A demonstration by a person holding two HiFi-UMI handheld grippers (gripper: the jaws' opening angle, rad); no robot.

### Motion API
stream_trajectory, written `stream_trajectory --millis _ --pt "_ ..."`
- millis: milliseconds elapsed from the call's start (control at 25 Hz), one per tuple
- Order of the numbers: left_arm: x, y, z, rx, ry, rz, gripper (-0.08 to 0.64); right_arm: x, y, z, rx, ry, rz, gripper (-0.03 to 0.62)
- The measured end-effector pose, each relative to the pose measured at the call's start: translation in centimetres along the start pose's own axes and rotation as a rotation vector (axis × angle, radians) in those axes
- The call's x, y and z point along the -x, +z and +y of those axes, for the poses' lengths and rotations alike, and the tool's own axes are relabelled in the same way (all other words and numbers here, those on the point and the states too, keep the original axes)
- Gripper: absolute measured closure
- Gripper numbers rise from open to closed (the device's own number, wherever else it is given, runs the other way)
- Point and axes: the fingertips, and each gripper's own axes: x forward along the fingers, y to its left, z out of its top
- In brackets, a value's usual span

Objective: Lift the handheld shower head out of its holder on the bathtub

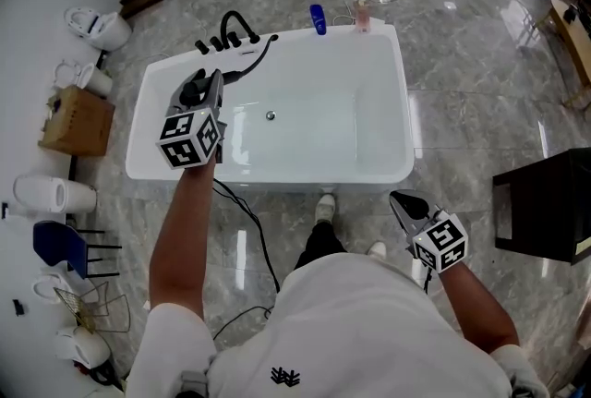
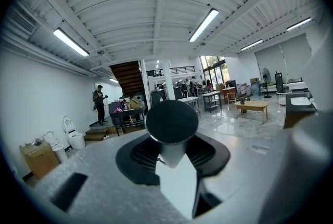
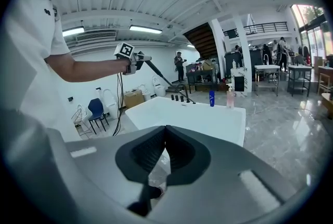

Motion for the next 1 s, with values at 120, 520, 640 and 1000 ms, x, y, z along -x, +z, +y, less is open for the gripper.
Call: stream_trajectory --millis 120,520,640,1000 --pt "1.6 0.2 -0.7 -0.011 0.006 -0.010 0.426 0.4 0.1 0.1 0.012 0.007 -0.002 0.581" --pt "7.3 1.4 -2.7 -0.020 -0.007 -0.057 0.426 0.7 0.1 1.7 0.045 0.043 0.008 0.581" --pt "8.9 1.6 -3.4 -0.025 -0.012 -0.063 0.426 0.5 0.1 2.3 0.051 0.059 0.007 0.581" --pt "12.4 1.5 -3.8 -0.031 -0.017 -0.069 0.427 -0.8 0.6 3.8 0.070 0.090 0.006 0.581"
